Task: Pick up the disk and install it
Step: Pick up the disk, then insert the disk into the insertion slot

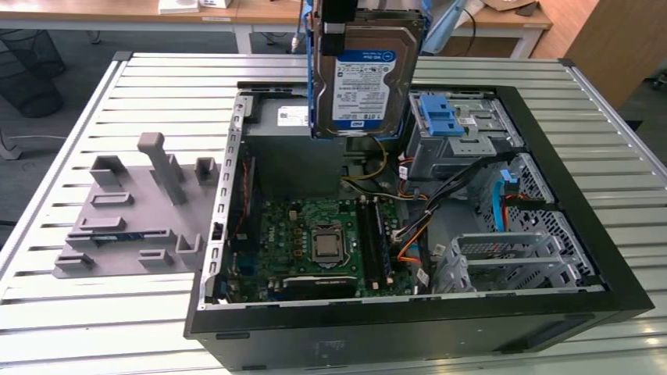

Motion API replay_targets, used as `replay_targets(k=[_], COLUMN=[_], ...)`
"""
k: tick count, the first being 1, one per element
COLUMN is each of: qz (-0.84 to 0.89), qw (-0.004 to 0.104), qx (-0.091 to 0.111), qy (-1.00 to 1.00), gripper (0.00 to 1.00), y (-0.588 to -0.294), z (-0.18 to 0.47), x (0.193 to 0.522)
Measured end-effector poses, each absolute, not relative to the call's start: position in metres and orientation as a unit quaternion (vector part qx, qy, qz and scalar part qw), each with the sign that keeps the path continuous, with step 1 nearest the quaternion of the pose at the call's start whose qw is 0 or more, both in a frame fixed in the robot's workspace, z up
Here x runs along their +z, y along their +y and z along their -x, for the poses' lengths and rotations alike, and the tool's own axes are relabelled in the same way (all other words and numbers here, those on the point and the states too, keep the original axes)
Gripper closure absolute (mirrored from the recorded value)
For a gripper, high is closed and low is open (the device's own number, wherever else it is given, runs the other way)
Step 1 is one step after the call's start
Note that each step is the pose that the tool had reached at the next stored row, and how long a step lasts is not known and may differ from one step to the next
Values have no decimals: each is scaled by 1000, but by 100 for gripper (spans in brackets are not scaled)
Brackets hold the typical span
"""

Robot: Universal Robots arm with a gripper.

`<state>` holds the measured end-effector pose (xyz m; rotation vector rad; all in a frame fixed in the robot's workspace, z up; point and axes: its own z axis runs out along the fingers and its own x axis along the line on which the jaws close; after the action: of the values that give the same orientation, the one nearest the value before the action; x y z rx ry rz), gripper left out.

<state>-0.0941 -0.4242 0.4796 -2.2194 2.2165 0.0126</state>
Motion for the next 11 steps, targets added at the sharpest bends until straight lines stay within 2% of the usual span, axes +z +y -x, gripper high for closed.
replay_targets(k=[11], qz=[708], qw=[2], qx=[4], qy=[707], gripper=[64], y=[-427], z=[94], x=[479])
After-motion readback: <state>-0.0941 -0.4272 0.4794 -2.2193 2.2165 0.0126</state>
